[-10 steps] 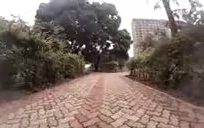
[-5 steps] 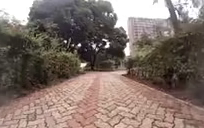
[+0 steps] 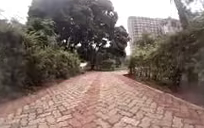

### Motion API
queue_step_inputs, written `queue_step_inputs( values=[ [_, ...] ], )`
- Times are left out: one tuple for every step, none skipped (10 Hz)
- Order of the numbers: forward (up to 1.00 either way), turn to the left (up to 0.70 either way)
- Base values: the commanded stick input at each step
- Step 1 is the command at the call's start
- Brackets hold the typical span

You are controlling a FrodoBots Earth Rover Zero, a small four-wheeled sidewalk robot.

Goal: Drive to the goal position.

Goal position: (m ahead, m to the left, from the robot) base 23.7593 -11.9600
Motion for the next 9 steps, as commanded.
queue_step_inputs(
  values=[
    [0.7,0.0],
    [0.7,0.0],
    [0.7,-0.35],
    [0.7,-0.35],
    [0.7,-0.34],
    [0.7,-0.2],
    [0.7,0.0],
    [0.7,0.0],
    [0.7,-0.01]
  ],
)
